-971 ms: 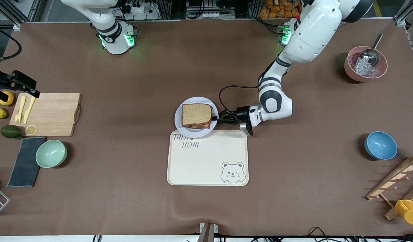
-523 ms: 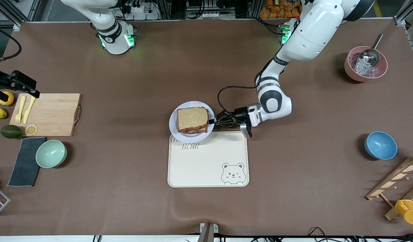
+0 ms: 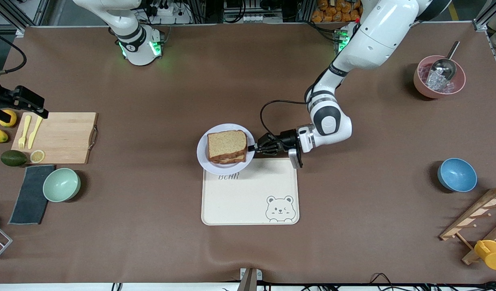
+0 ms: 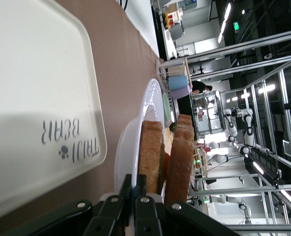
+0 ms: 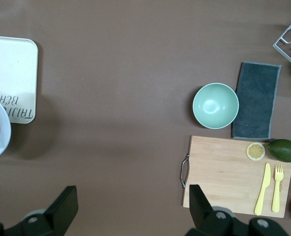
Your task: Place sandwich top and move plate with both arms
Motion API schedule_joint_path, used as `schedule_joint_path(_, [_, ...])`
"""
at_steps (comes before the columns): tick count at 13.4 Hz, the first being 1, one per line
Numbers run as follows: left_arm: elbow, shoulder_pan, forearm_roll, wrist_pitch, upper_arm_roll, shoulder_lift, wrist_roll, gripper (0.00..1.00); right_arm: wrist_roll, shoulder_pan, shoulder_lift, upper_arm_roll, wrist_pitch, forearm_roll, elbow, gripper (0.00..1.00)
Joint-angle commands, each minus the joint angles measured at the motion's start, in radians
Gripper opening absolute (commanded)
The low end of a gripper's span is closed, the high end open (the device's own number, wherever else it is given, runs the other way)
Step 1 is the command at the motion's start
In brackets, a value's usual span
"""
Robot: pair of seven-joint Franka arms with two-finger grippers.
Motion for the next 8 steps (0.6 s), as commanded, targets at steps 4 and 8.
schedule_joint_path(4, [0.136, 0.078, -0.041, 0.003, -0.004, 0.063, 0.021, 0.0, 0.009, -0.024, -0.007, 0.021, -0.002, -0.006, -0.006, 1.0])
schedule_joint_path(8, [0.147, 0.127, -0.039, 0.003, -0.002, 0.091, 0.022, 0.0, 0.011, -0.026, -0.007, 0.021, -0.002, -0.006, -0.006, 1.0])
